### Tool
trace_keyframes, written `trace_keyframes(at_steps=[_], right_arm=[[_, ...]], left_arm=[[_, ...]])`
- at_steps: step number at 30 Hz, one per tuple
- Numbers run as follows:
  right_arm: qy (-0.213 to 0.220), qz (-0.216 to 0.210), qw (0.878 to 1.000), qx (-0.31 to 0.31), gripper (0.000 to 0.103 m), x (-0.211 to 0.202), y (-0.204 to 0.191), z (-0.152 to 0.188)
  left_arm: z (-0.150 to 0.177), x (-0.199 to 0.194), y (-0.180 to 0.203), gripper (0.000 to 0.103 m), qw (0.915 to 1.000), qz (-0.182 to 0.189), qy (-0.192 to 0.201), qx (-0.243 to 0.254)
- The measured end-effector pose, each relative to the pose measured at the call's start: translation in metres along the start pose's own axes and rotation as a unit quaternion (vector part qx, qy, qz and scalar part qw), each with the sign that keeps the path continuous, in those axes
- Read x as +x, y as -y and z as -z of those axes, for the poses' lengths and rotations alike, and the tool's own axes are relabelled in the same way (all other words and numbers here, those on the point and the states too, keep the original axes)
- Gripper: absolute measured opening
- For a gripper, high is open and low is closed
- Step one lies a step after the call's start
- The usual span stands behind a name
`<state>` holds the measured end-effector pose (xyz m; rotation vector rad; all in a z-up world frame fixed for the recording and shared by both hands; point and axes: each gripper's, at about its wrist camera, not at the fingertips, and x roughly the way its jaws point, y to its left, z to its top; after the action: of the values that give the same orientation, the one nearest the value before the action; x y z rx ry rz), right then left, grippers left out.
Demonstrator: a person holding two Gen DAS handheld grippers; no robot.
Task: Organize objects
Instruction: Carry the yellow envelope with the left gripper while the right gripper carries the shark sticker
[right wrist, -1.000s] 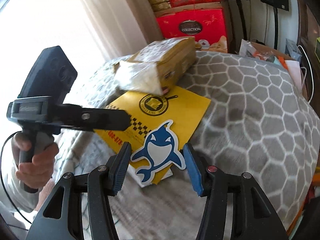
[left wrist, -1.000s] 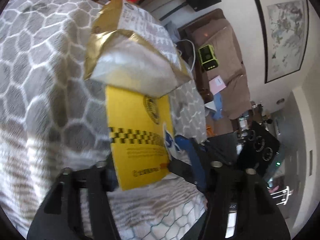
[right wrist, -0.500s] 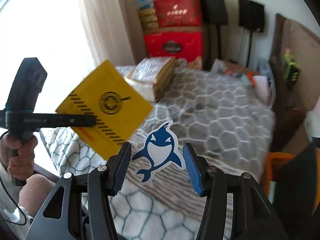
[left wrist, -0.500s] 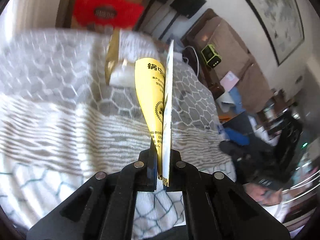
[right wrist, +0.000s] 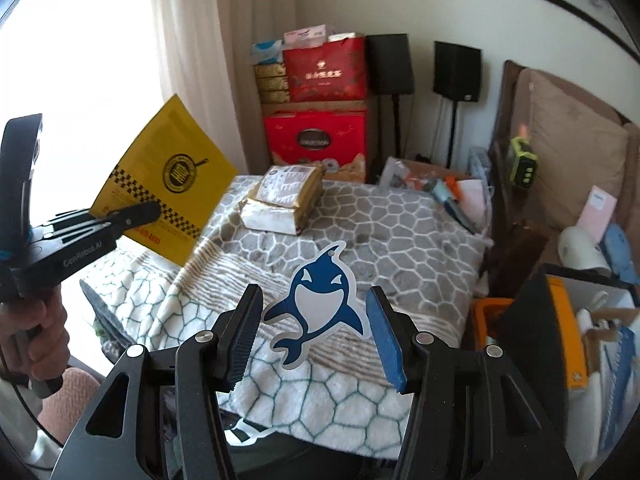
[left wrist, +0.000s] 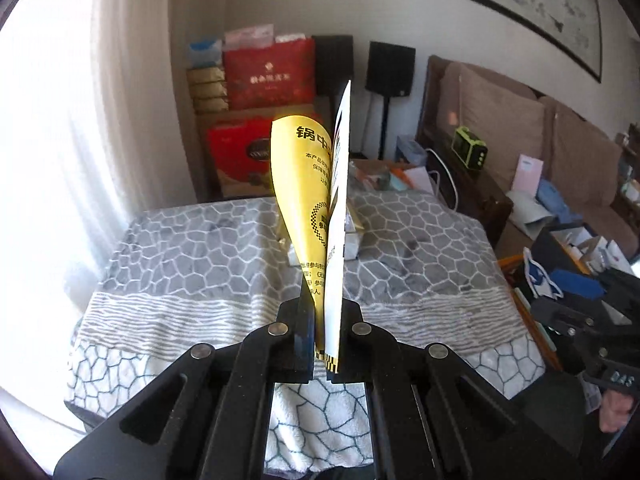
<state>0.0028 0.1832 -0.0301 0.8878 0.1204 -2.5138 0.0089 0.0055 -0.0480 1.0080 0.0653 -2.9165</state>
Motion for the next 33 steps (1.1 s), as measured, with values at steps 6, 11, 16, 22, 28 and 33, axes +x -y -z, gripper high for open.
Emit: trace_keyframes(at_steps=[6,11,16,22,28,33], right_arm=[[0.041,0.010,0.999,0.004,0.055,-0.025,0.001,0.014],[0.083,0.004,0.997,-0.003,0.055,-0.035,0.006,0.026],[0.096,-0.008,0.995,0.003,0.055,-0.039,0.013,0.036],[0.118,-0.006,0.993,0.019,0.055,-0.055,0.015,0.043],[0.136,0.001,0.990,0.043,0.055,-0.070,0.020,0.045],[0.136,0.015,0.989,0.055,0.055,-0.071,0.028,0.046]], left_arm=[[0.008,-0.012,0.003,0.003,0.9995,-0.020,0.023,-0.010],[0.013,-0.014,0.018,0.003,0.9987,-0.033,0.038,-0.002],[0.015,-0.014,0.037,0.003,0.9963,-0.062,0.054,0.024],[0.024,-0.013,0.058,0.003,0.9933,-0.083,0.072,0.035],[0.031,-0.017,0.065,0.003,0.9924,-0.078,0.092,0.021],[0.041,-0.033,0.066,0.003,0.9894,-0.050,0.137,0.003]])
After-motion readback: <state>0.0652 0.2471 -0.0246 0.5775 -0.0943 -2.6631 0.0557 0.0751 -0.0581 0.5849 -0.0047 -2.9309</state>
